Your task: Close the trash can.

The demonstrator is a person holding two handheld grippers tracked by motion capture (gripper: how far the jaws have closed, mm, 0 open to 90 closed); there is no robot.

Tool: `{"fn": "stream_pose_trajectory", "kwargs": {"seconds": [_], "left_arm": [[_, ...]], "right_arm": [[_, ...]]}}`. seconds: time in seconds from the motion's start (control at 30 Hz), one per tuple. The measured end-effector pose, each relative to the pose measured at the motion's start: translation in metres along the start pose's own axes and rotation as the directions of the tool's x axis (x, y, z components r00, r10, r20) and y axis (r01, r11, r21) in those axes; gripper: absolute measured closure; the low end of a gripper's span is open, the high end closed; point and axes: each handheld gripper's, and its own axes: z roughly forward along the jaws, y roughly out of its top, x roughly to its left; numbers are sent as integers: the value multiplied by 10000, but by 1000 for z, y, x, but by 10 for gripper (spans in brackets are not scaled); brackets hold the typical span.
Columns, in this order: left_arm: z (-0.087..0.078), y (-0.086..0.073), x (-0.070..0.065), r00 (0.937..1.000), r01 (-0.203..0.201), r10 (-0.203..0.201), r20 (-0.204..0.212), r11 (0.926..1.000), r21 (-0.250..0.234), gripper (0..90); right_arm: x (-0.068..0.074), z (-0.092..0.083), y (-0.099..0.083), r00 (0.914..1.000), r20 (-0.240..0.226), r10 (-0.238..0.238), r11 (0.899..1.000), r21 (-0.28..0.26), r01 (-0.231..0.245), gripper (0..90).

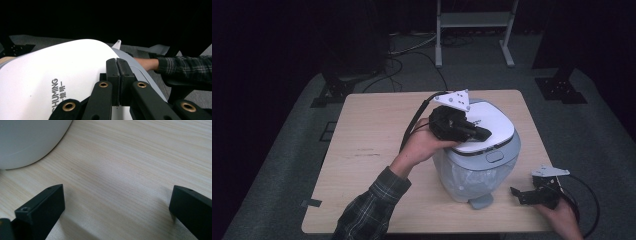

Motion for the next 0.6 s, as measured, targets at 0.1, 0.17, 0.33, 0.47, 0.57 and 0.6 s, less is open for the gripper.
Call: {"fn": "stream_pose_trajectory", "kwargs": {"seconds": [0.1, 0.17, 0.33, 0.47, 0.57, 0.6], "left_arm": [[4, -1, -3, 10000, -28, 29, -19, 9997, 243, 893], [6, -1, -4, 10000, 17, -18, 18, 9995, 314, 893], [10, -2, -5, 9994, 272, -281, 196, 9985, 469, 900], [10, -1, -3, 9984, 484, -500, 253, 9971, 594, 900], [10, -2, -4, 9977, 626, -639, 208, 9962, 608, 900], [10, -2, -4, 9976, 662, -673, 180, 9962, 562, 900]], "right_arm": [[0, 0, 0, 10000, 2, -1, 10000, 0, 1, 0], [0, 0, 0, 10000, 1, -2, 10000, 1, 2, 0], [0, 0, 0, 10000, 1, 1, 10000, 0, -1, 0], [0, 0, 0, 10000, 1, -1, 10000, -1, 1, 0], [1, 0, 0, 10000, 7, 11, 10000, -6, -11, 0], [1, 0, 0, 10000, 8, 10, 10000, -5, -10, 0]]}}
